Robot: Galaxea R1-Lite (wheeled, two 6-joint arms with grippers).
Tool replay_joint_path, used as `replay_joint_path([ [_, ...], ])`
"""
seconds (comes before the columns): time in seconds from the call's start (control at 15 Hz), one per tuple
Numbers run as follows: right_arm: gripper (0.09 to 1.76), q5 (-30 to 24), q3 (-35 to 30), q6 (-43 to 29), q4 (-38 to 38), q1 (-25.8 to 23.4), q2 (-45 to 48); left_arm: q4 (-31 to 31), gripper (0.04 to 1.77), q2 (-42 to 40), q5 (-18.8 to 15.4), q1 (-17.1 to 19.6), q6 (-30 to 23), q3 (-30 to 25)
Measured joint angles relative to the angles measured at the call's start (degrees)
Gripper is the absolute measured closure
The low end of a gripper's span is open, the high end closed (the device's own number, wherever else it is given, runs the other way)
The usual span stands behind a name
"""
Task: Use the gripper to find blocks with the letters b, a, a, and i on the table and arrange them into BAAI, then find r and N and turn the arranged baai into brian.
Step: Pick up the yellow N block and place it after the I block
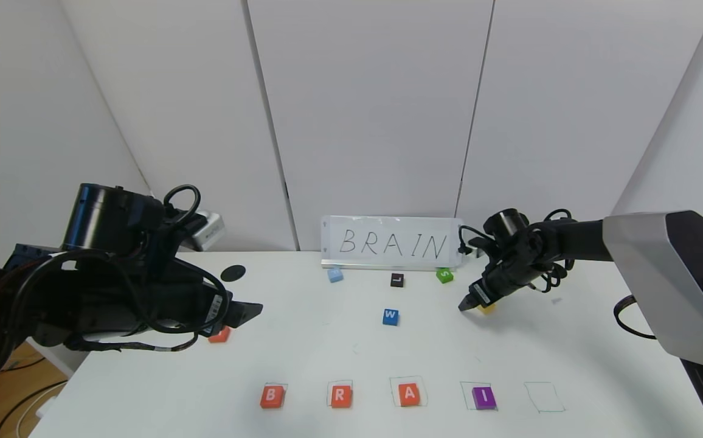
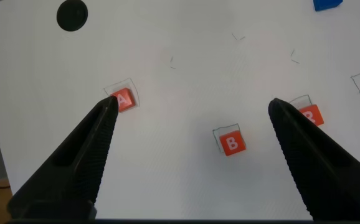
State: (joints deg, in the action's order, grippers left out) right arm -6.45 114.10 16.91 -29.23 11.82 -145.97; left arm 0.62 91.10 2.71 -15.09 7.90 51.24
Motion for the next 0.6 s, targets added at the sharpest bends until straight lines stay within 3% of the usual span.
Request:
replay_joint_path([
  [0.6,0.14,-0.46,-0.21,0.04,-1.44,-0.85,-0.11,0.02,0.09,0.90,0.07,-0.32,0.01,-0.02],
])
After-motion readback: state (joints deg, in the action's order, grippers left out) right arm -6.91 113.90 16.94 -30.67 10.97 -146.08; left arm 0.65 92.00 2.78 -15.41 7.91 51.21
